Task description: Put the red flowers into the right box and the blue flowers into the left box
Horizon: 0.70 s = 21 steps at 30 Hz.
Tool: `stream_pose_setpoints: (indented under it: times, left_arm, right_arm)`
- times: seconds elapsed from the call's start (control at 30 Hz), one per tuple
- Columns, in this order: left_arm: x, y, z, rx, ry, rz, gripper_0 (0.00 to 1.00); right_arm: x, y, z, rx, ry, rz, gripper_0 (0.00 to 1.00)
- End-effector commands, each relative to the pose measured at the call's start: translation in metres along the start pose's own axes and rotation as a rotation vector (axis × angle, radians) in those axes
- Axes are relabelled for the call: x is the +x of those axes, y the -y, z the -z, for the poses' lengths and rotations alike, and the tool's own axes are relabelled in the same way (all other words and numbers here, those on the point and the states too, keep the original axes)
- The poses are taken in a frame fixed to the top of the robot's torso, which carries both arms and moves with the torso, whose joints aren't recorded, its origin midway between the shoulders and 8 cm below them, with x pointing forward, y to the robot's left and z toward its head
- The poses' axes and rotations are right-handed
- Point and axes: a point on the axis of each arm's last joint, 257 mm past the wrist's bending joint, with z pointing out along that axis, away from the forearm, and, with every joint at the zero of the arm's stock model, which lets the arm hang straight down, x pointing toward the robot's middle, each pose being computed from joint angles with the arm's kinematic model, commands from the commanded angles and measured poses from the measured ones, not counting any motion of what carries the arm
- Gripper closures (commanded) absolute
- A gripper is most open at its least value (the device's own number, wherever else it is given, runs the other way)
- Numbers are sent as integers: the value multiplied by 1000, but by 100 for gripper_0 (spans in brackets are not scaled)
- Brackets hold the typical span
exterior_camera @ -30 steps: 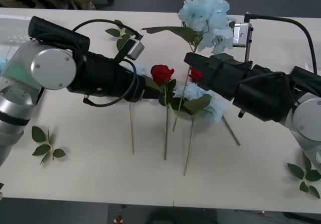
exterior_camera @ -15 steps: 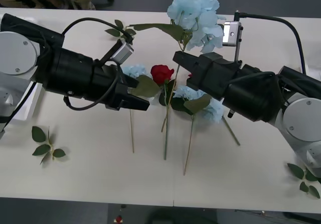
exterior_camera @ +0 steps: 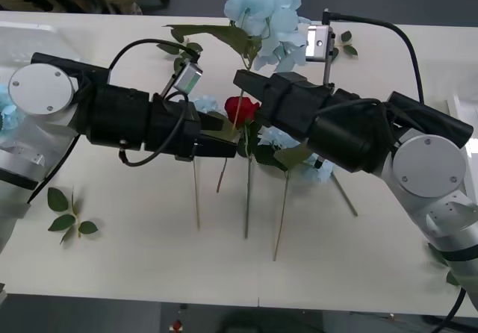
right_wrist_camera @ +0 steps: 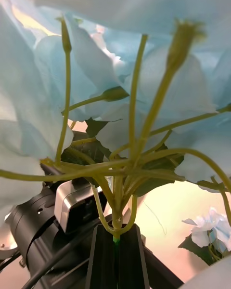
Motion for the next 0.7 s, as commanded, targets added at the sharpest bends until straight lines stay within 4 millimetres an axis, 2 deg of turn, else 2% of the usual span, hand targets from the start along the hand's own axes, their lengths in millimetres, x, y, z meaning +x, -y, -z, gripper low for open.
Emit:
stream_pose_setpoints:
  times: [0.03, 0.07, 0.1, 0.13, 0.17, 0.7]
  left_arm:
    - [-2, 11, -9, 23, 2, -88, 12]
    - [-2, 12, -12, 27, 1, -87, 26]
    - [-3, 13, -13, 30, 3, -90, 46]
    - [-3, 14, -13, 31, 2, -90, 89]
    - [-1, 14, -14, 32, 2, -87, 100]
    - [-6, 10, -19, 15, 27, -84, 100]
  right_arm:
    - [-16, -9, -9, -26, 22, 74, 100]
    - [-17, -9, -9, -27, 22, 74, 100]
    - [-17, -8, -10, -25, 21, 75, 100]
    - [-17, -9, -11, -29, 19, 72, 100]
    - [-18, -8, -11, -28, 20, 69, 100]
    - [-17, -8, -11, -29, 15, 70, 100]
